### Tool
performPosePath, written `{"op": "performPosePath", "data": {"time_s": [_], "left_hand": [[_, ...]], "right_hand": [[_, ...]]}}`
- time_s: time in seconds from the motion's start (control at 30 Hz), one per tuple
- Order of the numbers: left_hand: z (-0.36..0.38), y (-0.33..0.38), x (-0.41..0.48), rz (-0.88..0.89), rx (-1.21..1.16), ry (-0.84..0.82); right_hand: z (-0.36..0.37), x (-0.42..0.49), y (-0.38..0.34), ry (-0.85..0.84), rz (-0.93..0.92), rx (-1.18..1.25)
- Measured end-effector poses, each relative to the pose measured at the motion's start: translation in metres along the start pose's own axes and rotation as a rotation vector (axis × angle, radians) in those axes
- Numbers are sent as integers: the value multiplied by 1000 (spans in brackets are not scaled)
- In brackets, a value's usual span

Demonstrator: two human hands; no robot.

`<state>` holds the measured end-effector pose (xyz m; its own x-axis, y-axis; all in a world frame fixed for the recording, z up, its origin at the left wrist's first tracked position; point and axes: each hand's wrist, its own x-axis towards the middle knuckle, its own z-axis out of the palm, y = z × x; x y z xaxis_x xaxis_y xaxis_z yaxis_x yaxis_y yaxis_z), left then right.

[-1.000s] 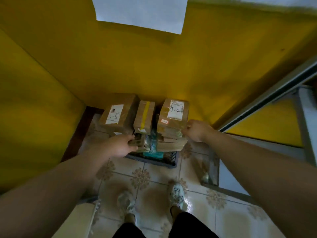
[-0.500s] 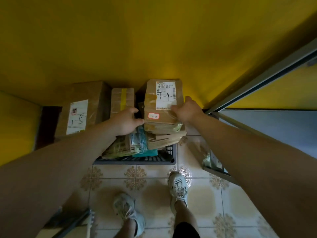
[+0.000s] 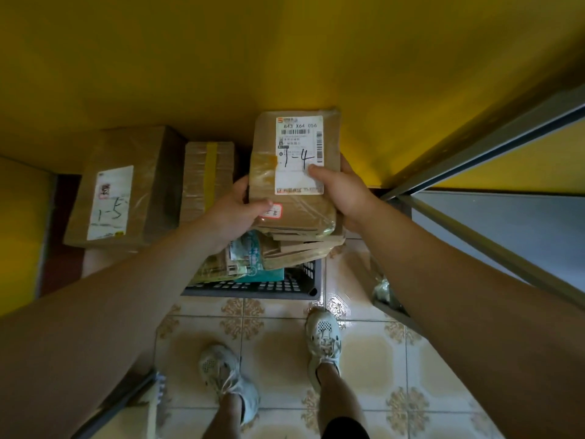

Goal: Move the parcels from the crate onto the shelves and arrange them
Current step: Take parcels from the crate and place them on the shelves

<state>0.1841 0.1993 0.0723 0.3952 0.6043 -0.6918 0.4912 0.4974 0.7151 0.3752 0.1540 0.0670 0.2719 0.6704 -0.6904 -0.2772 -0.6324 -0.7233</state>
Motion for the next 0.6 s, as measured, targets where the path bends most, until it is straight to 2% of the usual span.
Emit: {"op": "performPosePath", "data": {"time_s": [0.1,0.2,0.27,0.4,0.6], "left_hand": [[-12,5,0,41,247,45],[-32,-2,8,120,656,407],[-43,-14,18,126,877,524],[-39,-31,30,-127,941,461],[-43,-43,30,-132,872,410]], "right_hand": [[-7,0,1,18,-42,-9],[-10,3,3,24,-66,-8],[-8,5,4,28,-66,0],[-7,6,8,26,-55,-7],[-18,9,16,43,-8,6]]}}
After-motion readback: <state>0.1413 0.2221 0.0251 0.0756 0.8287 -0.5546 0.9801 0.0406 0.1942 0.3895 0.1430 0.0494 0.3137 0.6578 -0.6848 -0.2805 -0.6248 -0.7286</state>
